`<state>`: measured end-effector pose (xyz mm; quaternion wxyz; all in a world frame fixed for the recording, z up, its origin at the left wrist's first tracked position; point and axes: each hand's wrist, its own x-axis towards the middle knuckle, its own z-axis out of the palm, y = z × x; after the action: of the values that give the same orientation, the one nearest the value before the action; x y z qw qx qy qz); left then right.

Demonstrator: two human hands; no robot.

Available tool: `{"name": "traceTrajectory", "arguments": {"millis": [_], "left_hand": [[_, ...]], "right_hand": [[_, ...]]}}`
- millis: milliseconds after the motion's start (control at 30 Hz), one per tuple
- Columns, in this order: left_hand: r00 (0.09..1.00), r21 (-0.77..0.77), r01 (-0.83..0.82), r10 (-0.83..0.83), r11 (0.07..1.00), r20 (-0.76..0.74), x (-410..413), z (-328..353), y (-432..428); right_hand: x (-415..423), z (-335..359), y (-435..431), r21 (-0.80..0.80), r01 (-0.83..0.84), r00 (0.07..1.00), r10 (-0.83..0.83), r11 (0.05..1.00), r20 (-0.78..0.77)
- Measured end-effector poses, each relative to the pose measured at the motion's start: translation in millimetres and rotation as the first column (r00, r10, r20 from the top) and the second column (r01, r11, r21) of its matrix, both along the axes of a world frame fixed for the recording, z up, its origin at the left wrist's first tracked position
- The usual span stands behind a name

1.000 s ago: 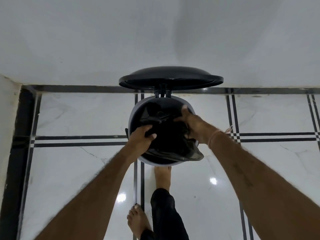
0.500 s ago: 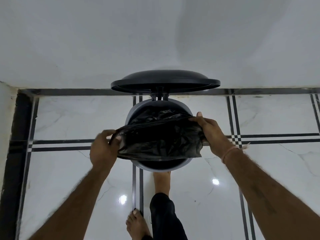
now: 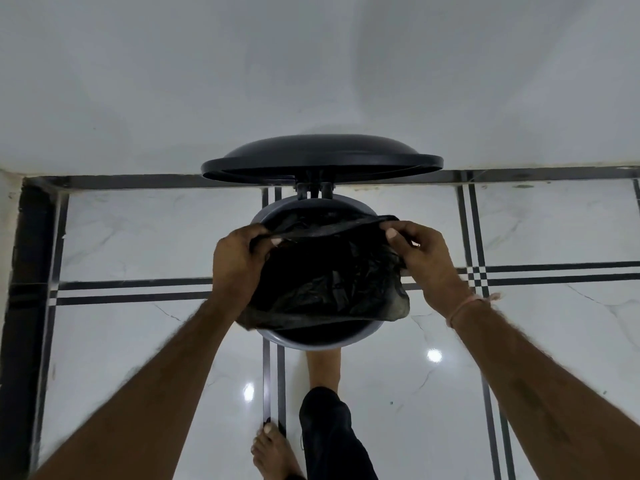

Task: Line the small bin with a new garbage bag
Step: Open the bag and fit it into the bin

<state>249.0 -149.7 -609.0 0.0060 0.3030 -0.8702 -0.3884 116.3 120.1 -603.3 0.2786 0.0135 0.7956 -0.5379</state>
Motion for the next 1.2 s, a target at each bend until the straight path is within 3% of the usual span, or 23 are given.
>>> {"name": "traceTrajectory", "arguments": {"millis": [100,267,367,467,600,767,900,1067,1200], "left_hand": [[0.977,0.151,-0.209,0.214,0.966,-0.016,-11,-2,-3],[0.909,0.122,-0.416,0.412,0.901,0.056,-41,-14,-12],[0.867,0.165,-0.497,0.487,0.852,0.101,-56,-23,-21],[0.839,0.295,-0.545,0.516,0.785,0.175,-72,-31,-37],[0.798,0.505,-0.602,0.461,0.618,0.387,-76,-32,-47],[0.765,0.555,-0.635,0.335,0.538,0.55,-48,-34,-61],[0.775,0.634,-0.632,0.371,0.445,0.512,-18,-35,-64],[0.773,0.684,-0.592,0.541,0.427,0.331,17,-24,-38],[0.796,0.723,-0.548,0.528,0.42,0.296,49,-20,-20]], "right_hand": [[-18,-12,-13,0.032,0.019,0.997,-0.016,0.999,-0.071],[-43,-33,-34,0.078,0.028,0.989,-0.017,0.997,-0.146],[-52,-44,-45,0.125,0.013,0.994,0.001,0.992,-0.113],[-62,-52,-50,0.107,-0.022,1.0,0.022,0.994,-0.003],[-69,-60,-41,0.145,-0.076,0.99,0.058,0.987,0.126],[-52,-46,-22,0.228,-0.066,0.977,0.017,0.972,0.213],[-35,-36,-1,0.1,0.0,0.967,-0.025,0.995,0.252],[-3,-21,14,-0.005,0.137,0.943,-0.129,0.991,0.306],[22,-19,21,-0.034,0.248,0.903,-0.219,0.968,0.37]]}}
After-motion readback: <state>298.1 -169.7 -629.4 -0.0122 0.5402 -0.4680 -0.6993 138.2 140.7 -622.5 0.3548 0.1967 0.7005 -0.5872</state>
